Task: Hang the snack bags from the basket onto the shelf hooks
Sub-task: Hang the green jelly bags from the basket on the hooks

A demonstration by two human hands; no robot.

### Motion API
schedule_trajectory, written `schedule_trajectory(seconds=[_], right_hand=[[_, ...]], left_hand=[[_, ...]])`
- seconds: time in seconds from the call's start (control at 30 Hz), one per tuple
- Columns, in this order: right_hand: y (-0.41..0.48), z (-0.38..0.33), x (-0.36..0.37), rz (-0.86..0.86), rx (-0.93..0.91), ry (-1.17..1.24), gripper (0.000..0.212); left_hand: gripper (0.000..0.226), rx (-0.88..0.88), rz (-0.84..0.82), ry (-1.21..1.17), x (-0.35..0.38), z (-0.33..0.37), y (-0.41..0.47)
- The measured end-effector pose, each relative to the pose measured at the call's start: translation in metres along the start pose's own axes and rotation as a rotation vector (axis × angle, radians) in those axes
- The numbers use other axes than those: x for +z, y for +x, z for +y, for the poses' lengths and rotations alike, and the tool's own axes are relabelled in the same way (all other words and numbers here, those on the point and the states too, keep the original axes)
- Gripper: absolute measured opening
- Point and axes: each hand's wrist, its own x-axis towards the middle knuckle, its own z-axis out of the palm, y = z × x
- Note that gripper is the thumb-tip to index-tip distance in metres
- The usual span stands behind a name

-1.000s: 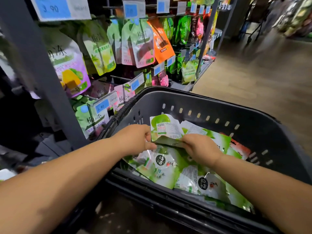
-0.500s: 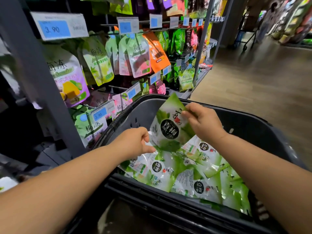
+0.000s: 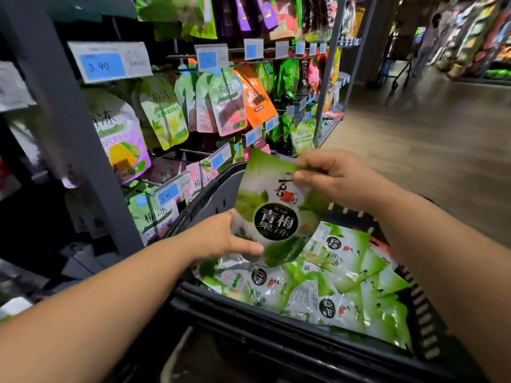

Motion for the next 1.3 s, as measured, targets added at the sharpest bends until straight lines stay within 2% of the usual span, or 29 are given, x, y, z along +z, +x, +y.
schedule_trajectory(seconds=[0.07, 0.1, 0.2, 0.27, 0.37, 0.5, 0.6, 0.67, 0.8, 0.9, 1.0, 1.07, 1.2, 1.23, 1.3], right_hand=[[0.001, -0.004, -0.003, 0.056, -0.011, 0.031, 0.029], [0.001, -0.005, -0.003, 0.089, -0.01, 0.049, 0.031], [0.003, -0.006, -0.001, 0.18, 0.013, 0.092, 0.03], [0.006, -0.003, 0.002, 0.24, 0.031, 0.111, 0.026], [0.007, 0.001, 0.006, 0.269, 0.075, 0.152, 0.014], [0.008, 0.004, 0.012, 0.284, 0.142, 0.188, 0.021], [0.008, 0.009, 0.016, 0.274, 0.224, 0.211, 0.017], [0.005, 0.011, 0.016, 0.282, 0.273, 0.256, 0.017], [0.0, 0.019, 0.015, 0.322, 0.342, 0.442, 0.013], [0.0, 0.028, 0.011, 0.379, 0.397, 0.503, 0.012], [-0.003, 0.04, 0.009, 0.405, 0.498, 0.53, 0.021], [-0.012, 0.05, 0.016, 0.245, 0.565, 0.444, 0.018], [-0.047, 0.068, 0.048, -0.487, 0.648, 0.138, 0.005], [-0.054, 0.069, 0.057, -0.638, 0.65, 0.134, 0.004], [-0.064, 0.071, 0.073, -0.811, 0.65, 0.151, 0.004]], left_hand=[[0.043, 0.048, -0.049, -0.227, 0.002, 0.003, -0.001], [0.042, 0.067, -0.085, -0.321, 0.002, 0.005, -0.003], [0.051, 0.123, -0.201, -0.456, 0.001, 0.01, -0.008], [0.065, 0.143, -0.281, -0.542, 0.0, 0.01, -0.008], [0.074, 0.144, -0.342, -0.596, 0.002, 0.009, -0.006], [0.086, 0.112, -0.38, -0.582, 0.005, 0.011, -0.008], [0.092, 0.107, -0.39, -0.555, 0.01, 0.013, -0.009], [0.089, 0.105, -0.36, -0.518, 0.011, 0.012, -0.008], [0.054, 0.079, -0.242, -0.475, 0.011, 0.01, -0.006], [0.046, 0.078, -0.17, -0.494, 0.013, 0.011, -0.005], [0.04, 0.082, 0.013, -0.552, 0.012, 0.013, -0.004], [0.03, 0.08, 0.146, -0.561, 0.008, 0.014, -0.003], [0.019, 0.028, 0.278, -0.571, 0.002, 0.006, 0.0], [0.017, 0.003, 0.29, -0.563, 0.002, 0.004, 0.001], [0.015, -0.026, 0.293, -0.551, 0.002, 0.005, 0.001]])
